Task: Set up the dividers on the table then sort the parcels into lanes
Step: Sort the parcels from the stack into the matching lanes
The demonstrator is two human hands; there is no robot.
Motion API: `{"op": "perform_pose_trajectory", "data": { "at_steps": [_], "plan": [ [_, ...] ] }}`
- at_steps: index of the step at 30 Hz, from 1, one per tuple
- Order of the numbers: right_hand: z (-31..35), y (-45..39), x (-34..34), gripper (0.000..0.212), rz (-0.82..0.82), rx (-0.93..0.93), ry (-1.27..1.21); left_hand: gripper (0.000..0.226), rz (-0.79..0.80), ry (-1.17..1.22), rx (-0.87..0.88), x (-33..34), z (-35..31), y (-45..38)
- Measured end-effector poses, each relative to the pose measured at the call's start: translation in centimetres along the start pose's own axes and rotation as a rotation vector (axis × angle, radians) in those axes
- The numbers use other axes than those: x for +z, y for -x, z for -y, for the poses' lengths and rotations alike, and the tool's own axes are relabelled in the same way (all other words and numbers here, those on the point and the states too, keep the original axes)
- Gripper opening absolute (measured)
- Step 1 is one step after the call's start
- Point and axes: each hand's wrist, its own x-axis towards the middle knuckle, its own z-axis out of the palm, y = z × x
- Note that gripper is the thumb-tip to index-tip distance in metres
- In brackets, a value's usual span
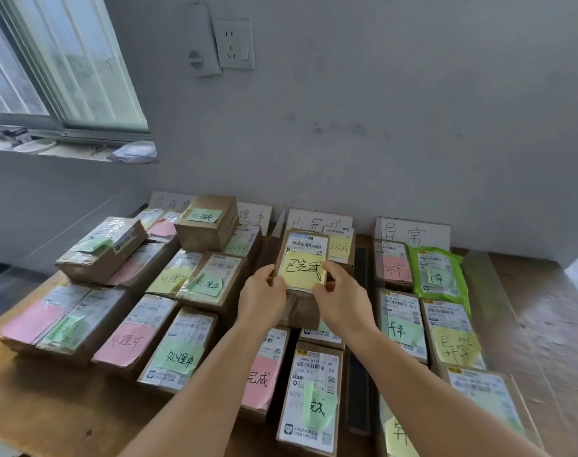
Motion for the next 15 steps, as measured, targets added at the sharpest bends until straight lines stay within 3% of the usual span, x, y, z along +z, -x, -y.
{"op": "perform_pose_trajectory", "data": {
  "at_steps": [5,15],
  "plan": [
    [-0.41,0.01,0.32,0.047,0.042,0.047,0.063,0.041,0.058,-0.019,-0.034,0.52,0.81,0.07],
    [-0.23,0.56,0.36,0.048,0.081,0.046,0.143,0.038,0.109,-0.182,0.078,0.24,0.47,0.70]
  ]
}}
